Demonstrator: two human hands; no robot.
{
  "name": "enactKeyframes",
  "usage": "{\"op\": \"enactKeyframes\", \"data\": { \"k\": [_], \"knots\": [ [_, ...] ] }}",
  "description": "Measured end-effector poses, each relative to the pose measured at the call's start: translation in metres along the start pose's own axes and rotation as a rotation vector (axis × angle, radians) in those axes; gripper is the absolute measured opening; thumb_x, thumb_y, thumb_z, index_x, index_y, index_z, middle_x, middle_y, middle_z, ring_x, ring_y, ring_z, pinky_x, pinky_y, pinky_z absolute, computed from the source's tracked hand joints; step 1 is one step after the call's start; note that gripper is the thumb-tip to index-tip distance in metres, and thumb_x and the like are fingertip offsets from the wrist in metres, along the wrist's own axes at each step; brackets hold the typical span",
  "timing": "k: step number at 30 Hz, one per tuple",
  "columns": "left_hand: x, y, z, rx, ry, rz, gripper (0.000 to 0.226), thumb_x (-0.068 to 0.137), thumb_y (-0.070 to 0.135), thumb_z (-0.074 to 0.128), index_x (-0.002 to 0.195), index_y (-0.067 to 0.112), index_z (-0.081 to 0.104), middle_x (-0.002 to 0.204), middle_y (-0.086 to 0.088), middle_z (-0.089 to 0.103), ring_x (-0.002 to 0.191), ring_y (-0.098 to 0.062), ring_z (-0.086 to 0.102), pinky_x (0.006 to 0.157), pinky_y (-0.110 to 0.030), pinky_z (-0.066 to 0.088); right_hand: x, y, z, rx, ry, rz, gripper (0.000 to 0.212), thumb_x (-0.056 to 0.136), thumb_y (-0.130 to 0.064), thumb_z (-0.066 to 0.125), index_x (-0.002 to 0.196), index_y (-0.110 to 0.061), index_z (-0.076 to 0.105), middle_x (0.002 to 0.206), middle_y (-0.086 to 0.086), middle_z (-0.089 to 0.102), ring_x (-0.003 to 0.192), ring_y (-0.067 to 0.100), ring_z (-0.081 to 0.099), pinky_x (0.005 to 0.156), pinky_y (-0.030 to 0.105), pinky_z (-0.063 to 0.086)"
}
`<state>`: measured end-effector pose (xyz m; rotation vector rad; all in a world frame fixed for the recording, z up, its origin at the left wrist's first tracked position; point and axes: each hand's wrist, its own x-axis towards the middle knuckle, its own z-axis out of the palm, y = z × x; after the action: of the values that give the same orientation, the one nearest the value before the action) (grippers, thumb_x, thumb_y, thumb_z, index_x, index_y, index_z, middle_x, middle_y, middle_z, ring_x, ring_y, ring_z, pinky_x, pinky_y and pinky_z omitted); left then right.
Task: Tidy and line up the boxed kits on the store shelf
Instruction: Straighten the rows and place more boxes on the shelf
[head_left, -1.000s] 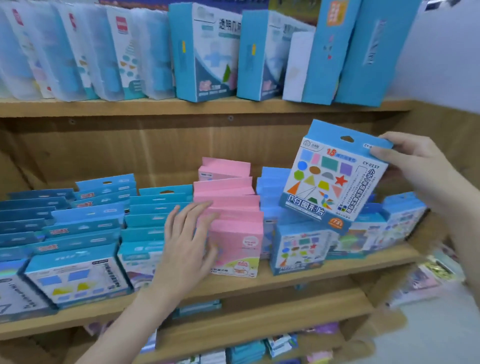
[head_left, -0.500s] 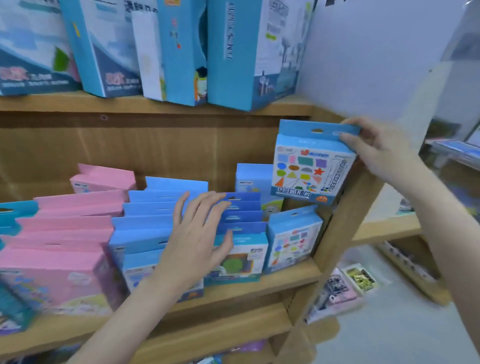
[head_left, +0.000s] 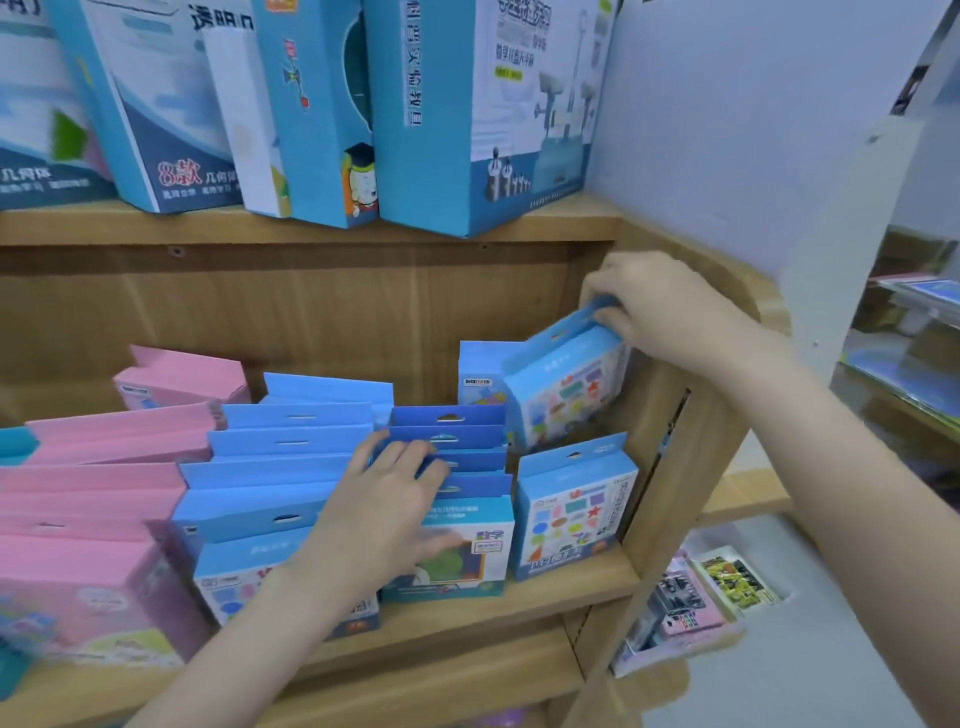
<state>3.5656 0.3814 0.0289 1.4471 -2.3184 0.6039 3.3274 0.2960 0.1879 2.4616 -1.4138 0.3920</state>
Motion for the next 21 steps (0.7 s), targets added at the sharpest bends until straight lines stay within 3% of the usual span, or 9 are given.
{"op": "enactKeyframes", "data": {
  "k": [2,5,7,10,14,16,18,21],
  "knots": [
    [-0.001,0.001,0.001,0.011,0.011,-0.006,0.063,0.065,0.063,0.043,0.084,0.010,0.071,0.086,-0.004,0.066,0.076,-0.023,0.065,0.092,-0.039,0.028,-0.003,0.000,0.020,-0.040,-0.117,0.040,0.012,0.085,-0.008,0.051,0.089,-0.016,0.060,0.098,0.010,0.058,0.093,0.032,0.056,0.074,0.038,0.048],
    [-0.002,0.001,0.003,0.017,0.012,-0.008,0.058,0.057,0.060,0.074,0.084,0.008,0.070,0.087,-0.006,0.067,0.077,-0.024,0.066,0.093,-0.039,0.028,-0.012,0.000,0.056,-0.064,-0.239,0.094,0.016,0.085,-0.005,0.049,0.091,-0.014,0.061,0.096,0.012,0.060,0.087,0.033,0.059,0.067,0.034,0.046],
    [-0.002,0.001,0.003,0.002,0.000,-0.012,0.060,0.051,0.058,0.080,0.084,0.009,0.069,0.088,-0.005,0.066,0.077,-0.024,0.066,0.093,-0.039,0.028,-0.017,0.001,0.077,-0.048,-0.306,0.115,0.018,0.085,-0.002,0.049,0.094,-0.010,0.062,0.096,0.012,0.061,0.086,0.032,0.059,0.067,0.034,0.047],
    [-0.003,0.001,0.003,-0.013,0.011,-0.006,0.056,0.058,0.058,0.066,0.085,0.009,0.069,0.088,-0.005,0.066,0.078,-0.024,0.066,0.094,-0.039,0.028,-0.017,0.003,0.090,-0.056,-0.337,0.146,0.020,0.084,0.004,0.048,0.094,-0.006,0.062,0.094,0.012,0.061,0.080,0.029,0.060,0.068,0.036,0.050],
    [-0.003,0.000,0.000,-0.049,-0.026,0.001,0.056,0.064,0.060,0.053,0.087,0.012,0.069,0.092,-0.004,0.066,0.084,-0.022,0.065,0.097,-0.040,0.026,-0.006,0.000,0.086,-0.109,-0.445,0.156,0.026,0.086,0.003,0.045,0.104,-0.010,0.059,0.103,0.012,0.057,0.080,0.026,0.056,0.062,0.030,0.042],
    [-0.005,-0.004,-0.005,-0.119,-0.022,-0.021,0.054,0.071,0.061,0.044,0.092,0.017,0.068,0.100,0.000,0.065,0.095,-0.015,0.059,0.101,-0.041,0.025,0.007,0.000,0.082,-0.069,-0.508,0.155,0.026,0.087,-0.008,0.053,0.112,-0.014,0.057,0.110,0.009,0.055,0.093,0.027,0.056,0.070,0.030,0.044],
    [-0.008,-0.013,-0.013,-0.197,0.013,-0.075,0.048,0.078,0.058,0.042,0.094,0.020,0.066,0.106,0.003,0.063,0.101,-0.010,0.052,0.102,-0.042,0.023,0.023,-0.001,0.075,0.026,-0.459,0.152,0.031,0.088,-0.019,0.058,0.118,-0.015,0.054,0.116,0.009,0.054,0.102,0.027,0.054,0.080,0.032,0.046],
    [-0.017,-0.024,-0.022,-0.203,0.046,-0.151,0.039,0.087,0.048,0.039,0.094,0.020,0.065,0.106,0.004,0.062,0.101,-0.011,0.054,0.104,-0.042,0.023,0.048,-0.001,0.081,0.118,-0.343,0.163,0.041,0.089,-0.013,0.055,0.129,-0.009,0.046,0.126,0.015,0.053,0.113,0.031,0.051,0.091,0.040,0.046]
  ]
}}
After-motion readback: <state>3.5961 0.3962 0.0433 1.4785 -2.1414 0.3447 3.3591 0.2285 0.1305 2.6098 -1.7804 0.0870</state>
